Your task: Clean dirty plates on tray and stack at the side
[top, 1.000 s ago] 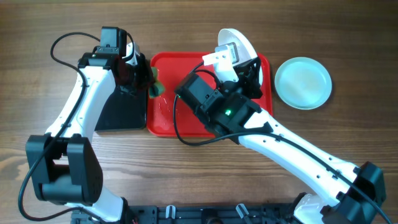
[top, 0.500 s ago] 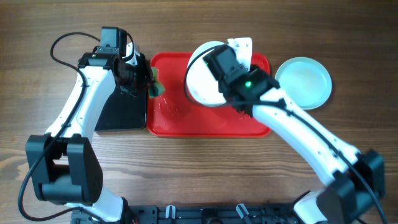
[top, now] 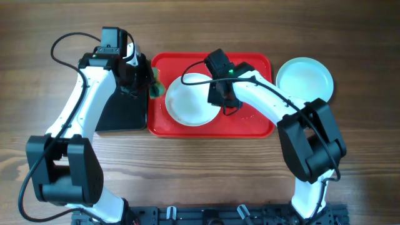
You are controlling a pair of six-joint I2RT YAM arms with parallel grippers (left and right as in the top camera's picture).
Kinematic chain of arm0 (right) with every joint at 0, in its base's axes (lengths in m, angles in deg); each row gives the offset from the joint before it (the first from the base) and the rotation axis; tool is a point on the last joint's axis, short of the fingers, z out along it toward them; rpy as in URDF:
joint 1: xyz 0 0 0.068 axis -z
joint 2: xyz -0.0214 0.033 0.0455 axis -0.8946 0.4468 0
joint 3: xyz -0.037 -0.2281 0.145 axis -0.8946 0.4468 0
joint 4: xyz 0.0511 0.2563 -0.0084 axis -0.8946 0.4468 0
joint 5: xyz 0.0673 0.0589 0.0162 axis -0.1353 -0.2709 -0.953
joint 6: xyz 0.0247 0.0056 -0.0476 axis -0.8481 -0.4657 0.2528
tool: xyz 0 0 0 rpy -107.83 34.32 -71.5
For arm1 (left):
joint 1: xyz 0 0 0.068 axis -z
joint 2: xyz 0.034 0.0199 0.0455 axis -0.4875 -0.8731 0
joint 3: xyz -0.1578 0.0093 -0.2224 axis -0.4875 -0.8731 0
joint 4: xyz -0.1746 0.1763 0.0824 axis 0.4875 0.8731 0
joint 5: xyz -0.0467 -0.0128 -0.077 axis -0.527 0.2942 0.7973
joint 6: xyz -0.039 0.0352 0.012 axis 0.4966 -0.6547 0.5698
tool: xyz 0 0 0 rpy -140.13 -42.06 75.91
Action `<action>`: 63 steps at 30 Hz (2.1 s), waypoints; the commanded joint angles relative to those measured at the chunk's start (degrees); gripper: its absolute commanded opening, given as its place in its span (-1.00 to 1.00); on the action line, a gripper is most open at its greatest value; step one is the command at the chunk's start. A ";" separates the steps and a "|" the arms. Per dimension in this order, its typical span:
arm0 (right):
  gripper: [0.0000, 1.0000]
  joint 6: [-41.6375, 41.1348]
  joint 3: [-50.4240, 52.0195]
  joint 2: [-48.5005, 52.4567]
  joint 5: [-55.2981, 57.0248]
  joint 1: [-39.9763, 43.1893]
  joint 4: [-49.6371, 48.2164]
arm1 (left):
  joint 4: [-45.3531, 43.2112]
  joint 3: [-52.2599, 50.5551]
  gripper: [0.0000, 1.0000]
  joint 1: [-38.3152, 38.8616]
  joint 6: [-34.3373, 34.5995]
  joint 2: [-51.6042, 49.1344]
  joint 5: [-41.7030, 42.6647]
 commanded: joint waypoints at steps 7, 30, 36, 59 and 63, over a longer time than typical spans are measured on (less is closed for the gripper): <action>0.18 28.11 -1.09 0.33 -9.68 6.38 -8.09 | -0.22 -0.35 -0.92 0.00 -0.90 0.15 -0.35; -0.49 26.73 -1.07 6.80 -19.19 7.39 -18.51 | -0.22 -0.35 -0.92 0.00 -0.92 0.15 -0.35; -0.81 21.44 -1.07 7.93 -18.64 6.47 -17.70 | -0.37 -0.35 -0.92 0.00 -0.92 0.15 -0.35; -0.91 -8.11 -1.05 5.03 -4.04 5.88 0.50 | -9.40 -2.78 -0.92 5.14 2.93 -2.54 -6.47; -0.91 -7.69 -1.03 5.03 -3.78 5.88 -0.24 | -10.75 -2.91 -0.92 9.31 5.60 -6.03 -11.54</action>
